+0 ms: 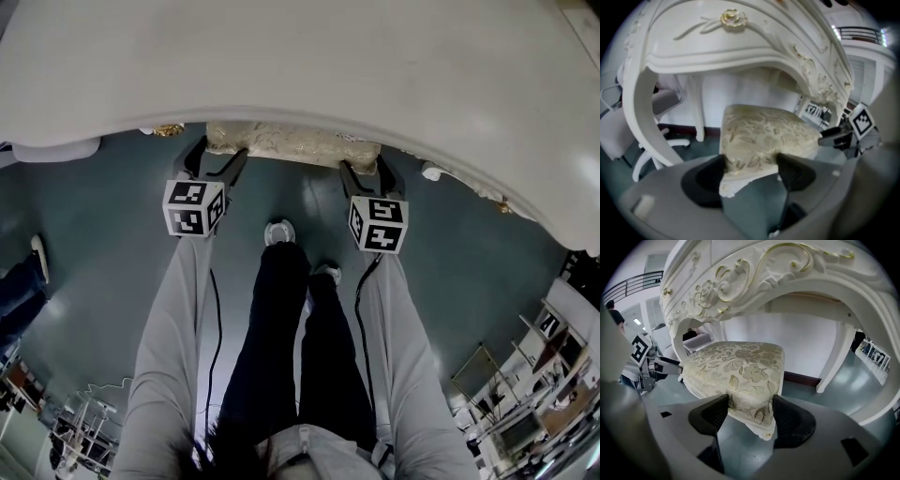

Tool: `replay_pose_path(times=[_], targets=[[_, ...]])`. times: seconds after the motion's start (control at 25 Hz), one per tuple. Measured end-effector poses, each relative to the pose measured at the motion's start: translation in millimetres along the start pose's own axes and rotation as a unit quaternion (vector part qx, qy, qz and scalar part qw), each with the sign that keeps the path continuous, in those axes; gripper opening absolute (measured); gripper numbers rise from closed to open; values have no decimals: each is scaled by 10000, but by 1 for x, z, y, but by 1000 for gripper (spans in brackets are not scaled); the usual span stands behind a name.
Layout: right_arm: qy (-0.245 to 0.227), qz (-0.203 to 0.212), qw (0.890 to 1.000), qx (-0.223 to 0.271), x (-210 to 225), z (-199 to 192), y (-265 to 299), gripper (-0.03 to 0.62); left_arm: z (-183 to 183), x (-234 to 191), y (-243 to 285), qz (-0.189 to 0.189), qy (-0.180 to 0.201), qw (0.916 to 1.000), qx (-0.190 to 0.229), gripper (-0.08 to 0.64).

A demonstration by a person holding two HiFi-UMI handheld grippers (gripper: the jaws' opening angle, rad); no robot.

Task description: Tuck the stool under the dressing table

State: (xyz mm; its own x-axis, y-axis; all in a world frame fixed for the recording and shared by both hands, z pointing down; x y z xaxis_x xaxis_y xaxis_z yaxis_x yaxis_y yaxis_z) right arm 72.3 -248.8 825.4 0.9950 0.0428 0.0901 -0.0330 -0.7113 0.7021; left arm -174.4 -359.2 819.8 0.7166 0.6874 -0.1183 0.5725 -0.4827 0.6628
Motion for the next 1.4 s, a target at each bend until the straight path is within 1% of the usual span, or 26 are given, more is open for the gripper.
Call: replay_pose_path(times=[0.16,0.32,0.64,0.8,0.96,1.04,1.12,1.2,1.28,1.36,1.4], targets=[[-244,3,9997,50,3,31,13,299,16,-11,0,117,-200,9997,62,364],[-266,-138,9995,100,-1,50,25,290,26,-25,6,119,-246,9996,38,362],[-17,-164,9994,317,-6,52,34,288,35,-41,20,95,-72,9999,118,364],[18,-181,9992,352,-11,58,33,288,42,-46,18,50,-42,9998,162,364],[20,-172,9992,358,-12,59,34,291,42,-50,16,3,-71,9995,310,365],[80,-151,9992,351,-13,58,32,293,43,-49,13,44,50,9994,346,365],[201,-176,9990,367,-13,54,28,287,41,-43,9,114,364,9989,276,364],[383,-246,9981,427,-12,52,21,266,40,-35,5,146,602,9979,197,360],[566,-296,9969,469,-14,52,14,191,41,-31,-2,167,606,9978,206,335],[658,-299,9964,449,-18,51,7,108,42,-30,-8,219,588,9978,215,281],[665,-301,9964,440,-19,51,4,68,41,-28,-12,255,614,9976,212,227]])
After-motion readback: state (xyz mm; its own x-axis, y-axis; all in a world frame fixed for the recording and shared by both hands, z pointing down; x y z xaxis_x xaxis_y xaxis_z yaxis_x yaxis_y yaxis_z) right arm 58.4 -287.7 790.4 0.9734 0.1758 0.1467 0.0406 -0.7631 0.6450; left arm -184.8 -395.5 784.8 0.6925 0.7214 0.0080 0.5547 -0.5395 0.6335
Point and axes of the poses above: the fingertips, and each gripper's own axes: y forward along the fingers, x to its right, z out of its top, the point moved 1 cm from there along -y, backward along the fingers, and after that the axes turned 1 degree about y, right-handed, at the moved point
